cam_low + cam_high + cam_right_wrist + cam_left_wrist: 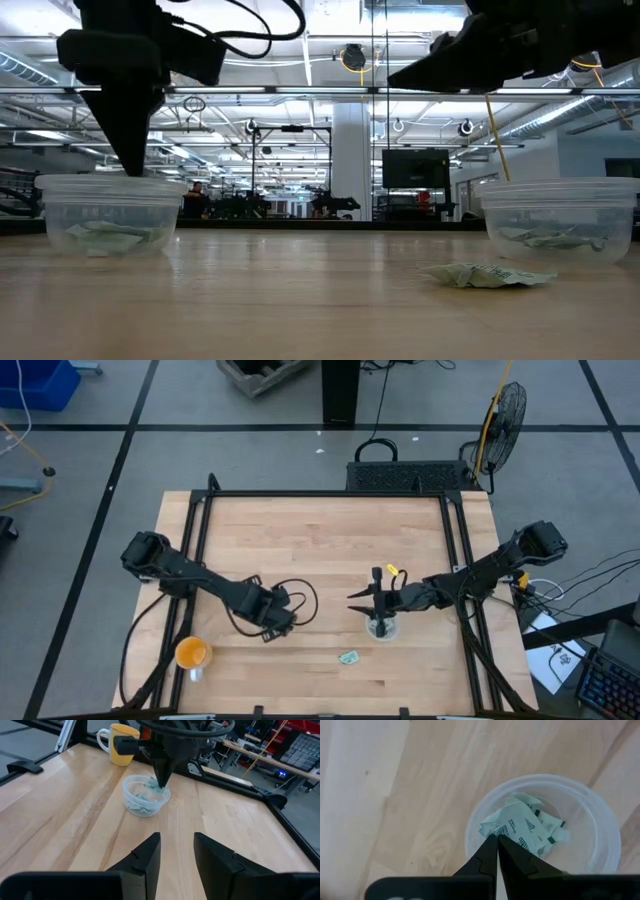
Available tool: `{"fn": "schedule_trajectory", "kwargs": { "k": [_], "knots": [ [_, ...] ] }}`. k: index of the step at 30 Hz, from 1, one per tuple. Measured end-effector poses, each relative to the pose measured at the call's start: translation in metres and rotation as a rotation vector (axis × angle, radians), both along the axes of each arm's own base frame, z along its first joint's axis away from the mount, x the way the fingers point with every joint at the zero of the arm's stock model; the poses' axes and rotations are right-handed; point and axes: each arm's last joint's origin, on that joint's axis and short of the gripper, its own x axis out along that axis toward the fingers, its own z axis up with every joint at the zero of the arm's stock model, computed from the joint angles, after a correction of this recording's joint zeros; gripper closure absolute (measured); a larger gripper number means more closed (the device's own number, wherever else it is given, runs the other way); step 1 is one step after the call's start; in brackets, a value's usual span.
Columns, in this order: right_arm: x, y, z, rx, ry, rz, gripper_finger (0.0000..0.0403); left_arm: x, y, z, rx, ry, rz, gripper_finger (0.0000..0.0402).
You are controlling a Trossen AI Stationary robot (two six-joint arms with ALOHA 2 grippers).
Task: Pick and place Stevia / Truvia into bins
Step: Put the left light green stevia packet into the left transparent container
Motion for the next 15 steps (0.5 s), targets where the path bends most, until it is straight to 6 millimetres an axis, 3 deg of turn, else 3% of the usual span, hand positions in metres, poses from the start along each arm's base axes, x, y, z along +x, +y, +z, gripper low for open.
{"fn": "schedule_trajectory", "kwargs": {
  "k": [8,15],
  "knots": [
    [-0.001,0.0,-0.003,0.038,0.032,-0.015,0.0291,0.003,-0.005,-0.017,-0.102,-0.061,-0.056,0.038],
    [-0.001,-0.001,-0.004,0.037,0.034,-0.015,0.0291,-0.002,-0.003,-0.024,-0.082,-0.032,-0.073,0.038]
  ]
}}
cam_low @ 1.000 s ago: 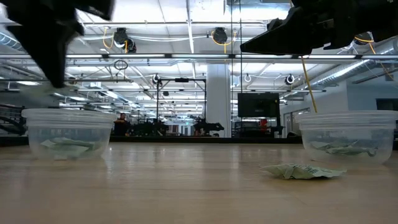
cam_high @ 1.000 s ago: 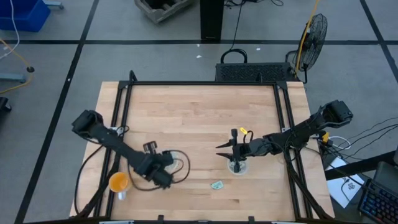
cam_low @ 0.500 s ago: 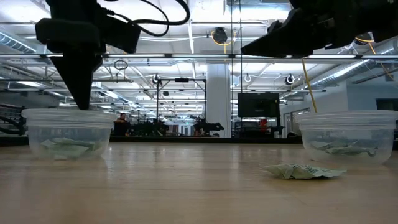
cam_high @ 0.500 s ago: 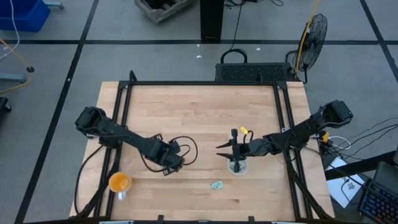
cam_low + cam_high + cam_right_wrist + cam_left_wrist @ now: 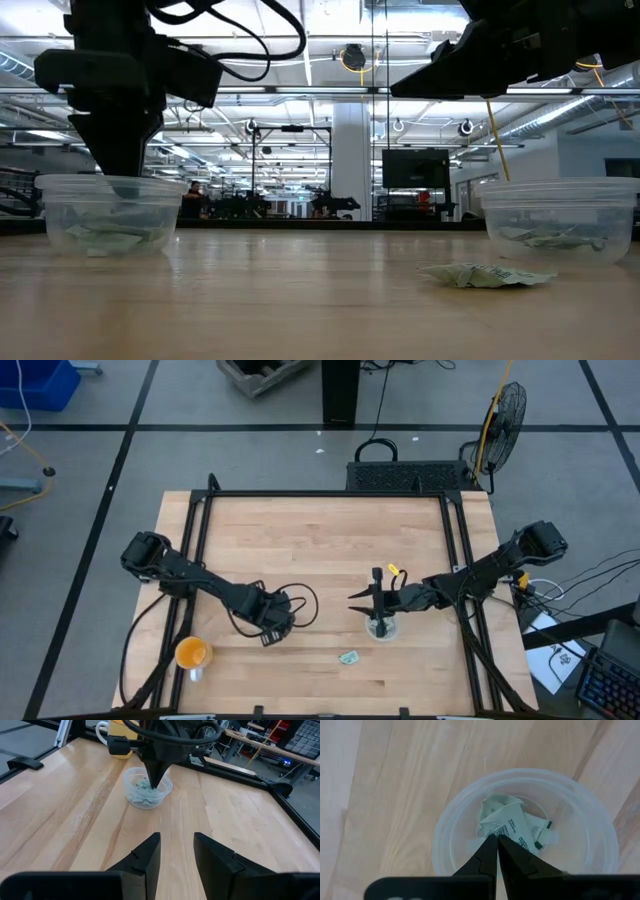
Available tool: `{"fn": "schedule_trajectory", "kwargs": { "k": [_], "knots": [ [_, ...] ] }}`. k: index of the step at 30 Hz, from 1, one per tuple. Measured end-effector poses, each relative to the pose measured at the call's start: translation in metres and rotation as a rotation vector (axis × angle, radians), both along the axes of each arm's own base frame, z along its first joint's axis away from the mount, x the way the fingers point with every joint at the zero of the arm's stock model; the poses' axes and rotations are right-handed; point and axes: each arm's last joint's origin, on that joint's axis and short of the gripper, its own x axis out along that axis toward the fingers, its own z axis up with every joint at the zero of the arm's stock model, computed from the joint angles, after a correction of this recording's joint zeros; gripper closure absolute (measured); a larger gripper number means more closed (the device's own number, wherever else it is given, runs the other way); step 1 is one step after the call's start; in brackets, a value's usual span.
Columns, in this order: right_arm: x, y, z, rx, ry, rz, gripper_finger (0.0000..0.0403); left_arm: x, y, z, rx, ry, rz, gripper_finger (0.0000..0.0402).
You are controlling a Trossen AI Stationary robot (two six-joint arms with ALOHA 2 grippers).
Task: Pick and place Stevia / Truvia into bins
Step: Put the left light green stevia packet into the left transparent container, then put the light green stevia packet into the right transparent container
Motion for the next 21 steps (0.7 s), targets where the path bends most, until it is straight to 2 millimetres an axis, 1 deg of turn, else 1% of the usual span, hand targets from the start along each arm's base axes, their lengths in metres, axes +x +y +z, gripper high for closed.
{"fn": "schedule_trajectory", "kwargs": {
  "k": [5,7,9,16,19,21],
  "knots": [
    [0.0,0.0001,0.0,0.0,0.0,0.0,0.0291,0.0003,-0.0001,0.0002,0.002,-0.003,-0.008,0.0379],
    [0.0,0.0001,0.0,0.0,0.0,0.0,0.0291,0.0003,0.0,0.0002,0.003,-0.003,-0.017,0.0372],
    [0.0,0.0001,0.0,0.0,0.0,0.0,0.0291,0.0003,0.0,0.0002,0.003,-0.002,-0.018,0.0357],
    [0.0,0.0001,0.0,0.0,0.0,0.0,0.0291,0.0006,0.0007,0.0003,0.029,-0.012,-0.019,0.028],
    [-0.0001,0.0003,0.0,0.002,0.0,0.003,0.0291,0.0008,0.0013,0.0004,0.053,-0.016,-0.05,0.0261],
    [-0.0002,0.0021,-0.0002,0.02,0.006,0.057,0.0292,0.0009,0.0014,0.0005,0.06,-0.013,-0.08,0.0258]
  ]
}}
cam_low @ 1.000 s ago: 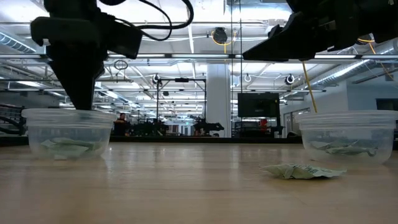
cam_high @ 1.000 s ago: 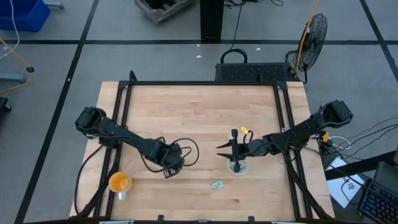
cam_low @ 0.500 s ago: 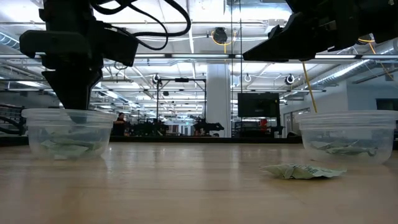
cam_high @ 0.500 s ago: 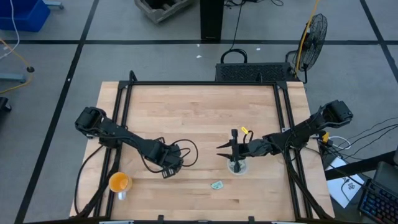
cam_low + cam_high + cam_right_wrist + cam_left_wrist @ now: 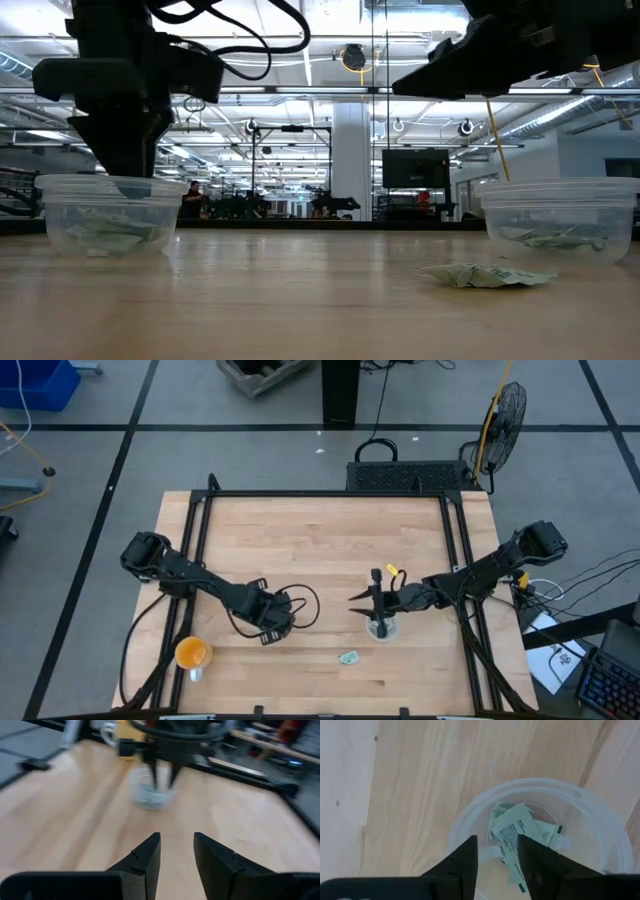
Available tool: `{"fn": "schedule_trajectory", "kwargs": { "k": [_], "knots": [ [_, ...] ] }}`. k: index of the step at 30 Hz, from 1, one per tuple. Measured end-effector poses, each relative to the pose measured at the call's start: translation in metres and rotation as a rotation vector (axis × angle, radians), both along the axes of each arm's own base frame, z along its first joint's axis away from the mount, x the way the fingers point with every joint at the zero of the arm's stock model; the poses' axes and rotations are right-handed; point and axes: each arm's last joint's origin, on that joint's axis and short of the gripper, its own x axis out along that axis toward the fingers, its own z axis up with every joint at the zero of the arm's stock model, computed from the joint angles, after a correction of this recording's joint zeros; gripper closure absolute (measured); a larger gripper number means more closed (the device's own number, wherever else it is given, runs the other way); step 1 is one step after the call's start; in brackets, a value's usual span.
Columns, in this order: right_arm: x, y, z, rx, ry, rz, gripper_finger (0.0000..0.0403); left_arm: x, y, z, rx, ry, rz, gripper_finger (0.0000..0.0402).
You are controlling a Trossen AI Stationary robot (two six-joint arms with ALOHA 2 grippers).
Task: Pick and place Stevia / Truvia into bins
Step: Put the light green stevia packet into the right transparent container
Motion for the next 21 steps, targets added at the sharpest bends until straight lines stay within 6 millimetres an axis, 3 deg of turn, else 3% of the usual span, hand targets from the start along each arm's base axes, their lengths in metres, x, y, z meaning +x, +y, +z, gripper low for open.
{"fn": "schedule_trajectory", "kwargs": {
  "k": [6,13,18,21],
  "knots": [
    [-0.002,0.013,0.003,0.067,-0.012,0.29,0.0293,0.0,0.0,0.001,0.003,0.008,-0.017,0.0272],
    [0.0,0.031,0.014,0.158,0.06,0.311,0.0287,0.0,0.001,0.026,0.037,0.075,-0.005,0.0299],
    [0.019,0.047,0.027,0.087,0.258,0.294,0.0256,0.008,0.003,0.048,0.176,0.018,-0.043,0.0308],
    [0.034,0.055,0.02,0.085,0.301,0.301,0.0236,0.013,0.003,0.058,0.237,-0.035,-0.064,0.0309]
  ]
}}
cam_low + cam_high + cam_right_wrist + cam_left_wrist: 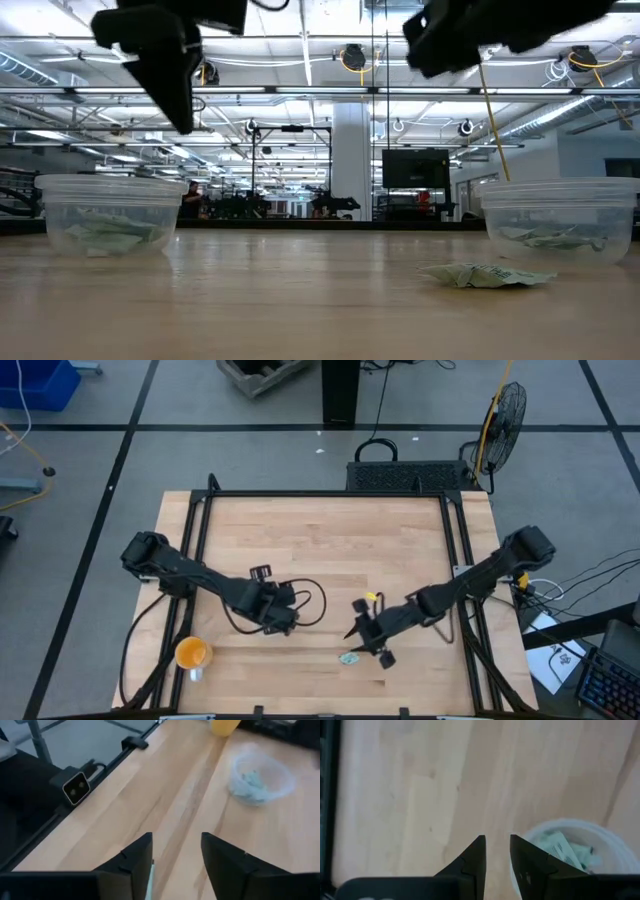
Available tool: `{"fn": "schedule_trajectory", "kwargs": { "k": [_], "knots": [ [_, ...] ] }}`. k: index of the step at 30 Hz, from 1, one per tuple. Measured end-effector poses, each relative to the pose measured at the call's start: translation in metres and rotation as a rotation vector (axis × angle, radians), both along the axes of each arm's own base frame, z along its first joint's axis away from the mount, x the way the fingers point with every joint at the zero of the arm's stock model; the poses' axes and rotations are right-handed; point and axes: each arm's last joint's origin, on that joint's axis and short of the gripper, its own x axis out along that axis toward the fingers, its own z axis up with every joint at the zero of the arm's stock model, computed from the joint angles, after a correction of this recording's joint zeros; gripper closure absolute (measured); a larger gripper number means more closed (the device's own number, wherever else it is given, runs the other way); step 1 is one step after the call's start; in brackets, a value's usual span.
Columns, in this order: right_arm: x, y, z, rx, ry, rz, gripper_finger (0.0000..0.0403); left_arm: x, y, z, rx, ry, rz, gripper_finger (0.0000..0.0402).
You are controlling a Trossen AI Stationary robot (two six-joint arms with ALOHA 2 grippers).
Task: Pick and place Stevia / Truvia into bins
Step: Put the light green stevia packet into the right transparent container
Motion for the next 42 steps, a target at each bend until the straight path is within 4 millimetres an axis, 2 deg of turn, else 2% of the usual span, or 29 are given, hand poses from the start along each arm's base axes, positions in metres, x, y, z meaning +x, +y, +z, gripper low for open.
{"fn": "schedule_trajectory", "kwargs": {
  "k": [5,10,19,34,42],
  "knots": [
    [0.01,0.011,-0.039,0.063,0.146,0.035,0.0211,0.004,0.0,0.009,0.039,-0.051,-0.005,0.0309],
    [0.014,0.024,-0.053,0.046,0.104,0.034,0.0209,0.004,0.0,0.009,0.047,-0.036,-0.028,0.0309],
    [0.015,0.024,-0.091,0.014,0.248,-0.011,0.021,0.004,0.0,0.009,0.046,-0.037,-0.034,0.0309],
    [0.017,0.024,-0.105,0.028,0.289,-0.044,0.0214,0.005,0.0,0.009,0.047,-0.039,-0.037,0.0309],
    [0.016,0.026,-0.106,-0.004,0.279,-0.014,0.0261,0.005,0.0,0.009,0.047,-0.039,-0.038,0.0309]
  ]
}}
